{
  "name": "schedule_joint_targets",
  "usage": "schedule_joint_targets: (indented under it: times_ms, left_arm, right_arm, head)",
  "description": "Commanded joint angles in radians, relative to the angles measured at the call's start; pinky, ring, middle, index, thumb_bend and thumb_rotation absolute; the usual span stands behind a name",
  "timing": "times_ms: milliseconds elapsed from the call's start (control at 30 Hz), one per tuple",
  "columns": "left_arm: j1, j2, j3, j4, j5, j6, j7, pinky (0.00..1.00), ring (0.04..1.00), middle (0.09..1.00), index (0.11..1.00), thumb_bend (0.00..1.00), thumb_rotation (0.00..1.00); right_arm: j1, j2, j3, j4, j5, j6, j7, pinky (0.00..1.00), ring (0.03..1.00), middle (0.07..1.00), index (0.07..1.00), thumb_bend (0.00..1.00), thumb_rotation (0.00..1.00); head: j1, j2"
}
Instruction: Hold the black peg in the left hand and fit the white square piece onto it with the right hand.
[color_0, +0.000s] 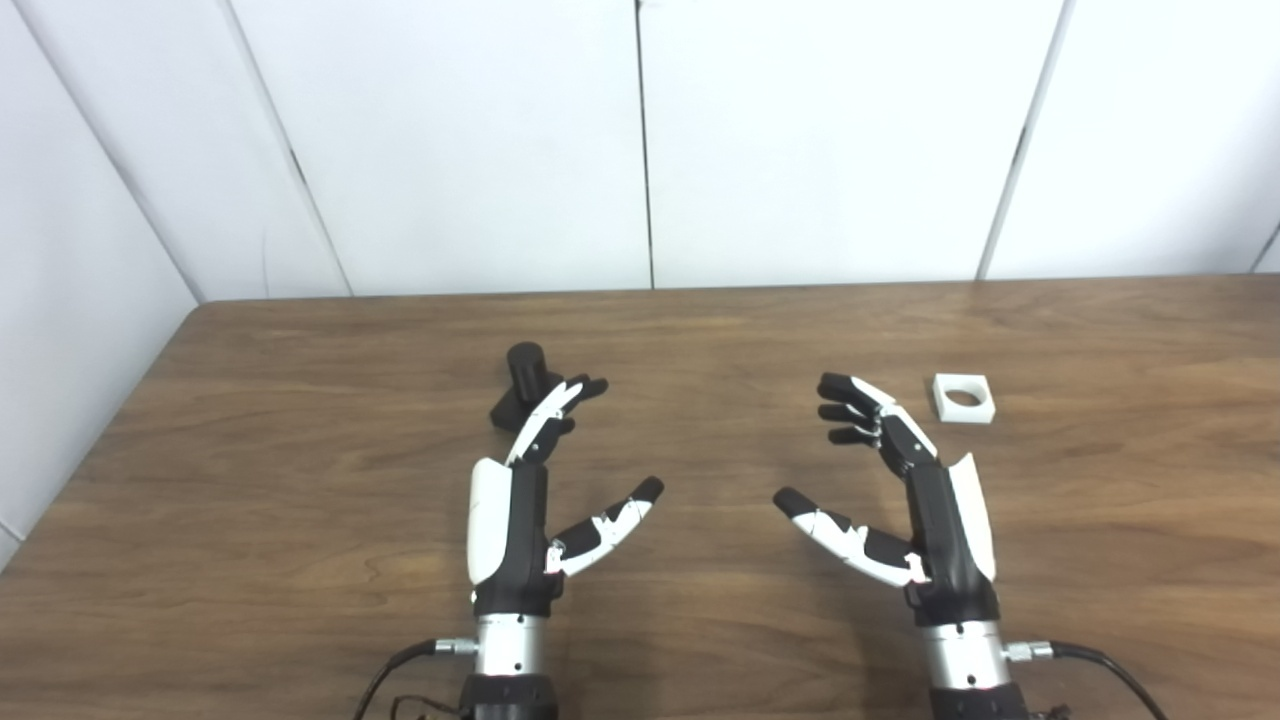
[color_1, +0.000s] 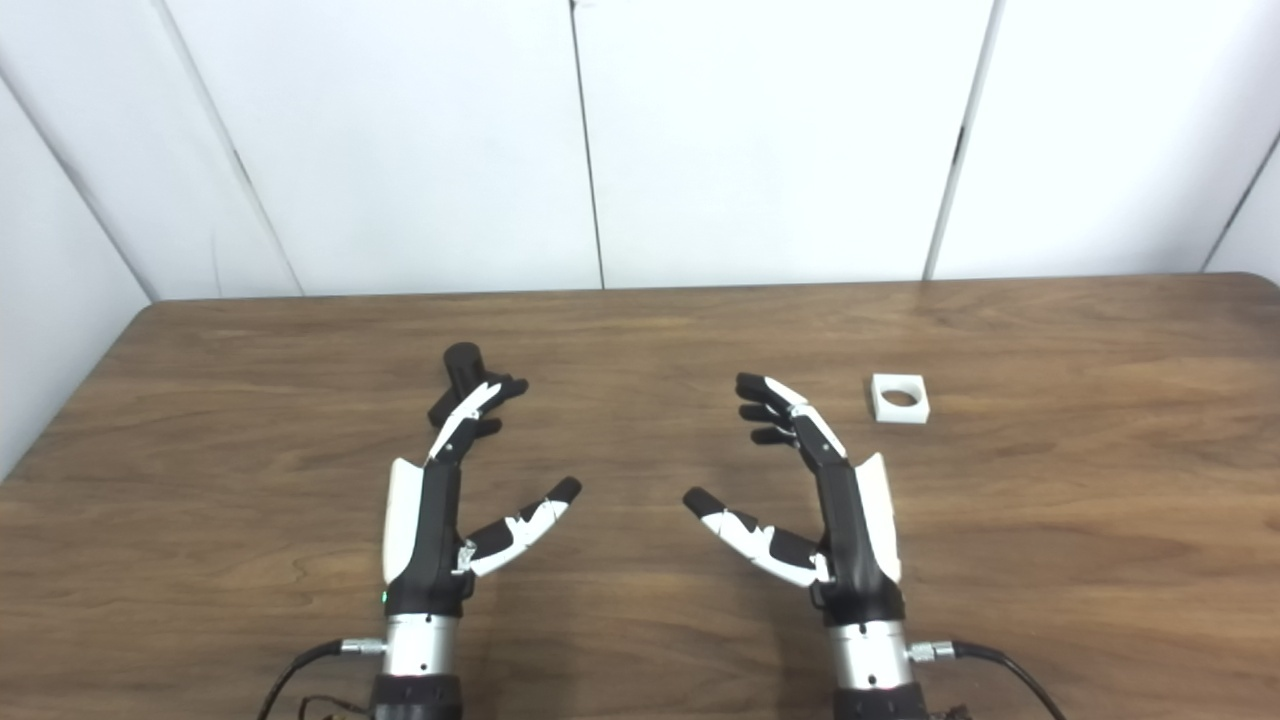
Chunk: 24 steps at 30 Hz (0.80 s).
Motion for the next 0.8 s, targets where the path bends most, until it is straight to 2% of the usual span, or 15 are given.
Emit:
schedule_joint_targets:
  times_ms: [0, 267, 500, 767]
  left_arm:
    - [0.015, 0.043, 0.019, 0.017, 0.042, 0.028, 0.022, 0.79, 0.849, 0.857, 0.766, 0.64, 0.12]
    - [-0.021, 0.071, 0.033, 0.022, 0.049, 0.138, 0.02, 0.75, 0.848, 0.866, 0.753, 0.68, 0.14]
    - [-0.07, 0.107, 0.027, 0.064, 0.109, 0.237, 0.057, 0.73, 0.907, 0.91, 0.766, 0.71, 0.25]
    - [-0.125, 0.15, 0.013, 0.13, 0.148, 0.331, 0.113, 0.8, 0.931, 0.93, 0.77, 0.74, 0.28]
  right_arm:
    - [0.061, -0.026, -0.013, 0.125, 0.017, -0.004, -0.001, 0.65, 0.731, 0.782, 0.791, 0.66, 0.29]
    - [0.059, -0.036, -0.016, 0.127, 0.021, -0.003, 0.001, 0.65, 0.73, 0.781, 0.791, 0.66, 0.29]
    - [0.055, -0.04, -0.019, 0.13, 0.022, -0.002, 0.002, 0.64, 0.729, 0.78, 0.79, 0.66, 0.3]
    - [0.048, -0.042, -0.016, 0.143, 0.032, -0.009, 0.001, 0.64, 0.726, 0.778, 0.788, 0.66, 0.29]
  head:
    - [0.005, 0.0]
    - [0.019, -0.001]
    - [0.03, -0.003]
    - [0.037, -0.007]
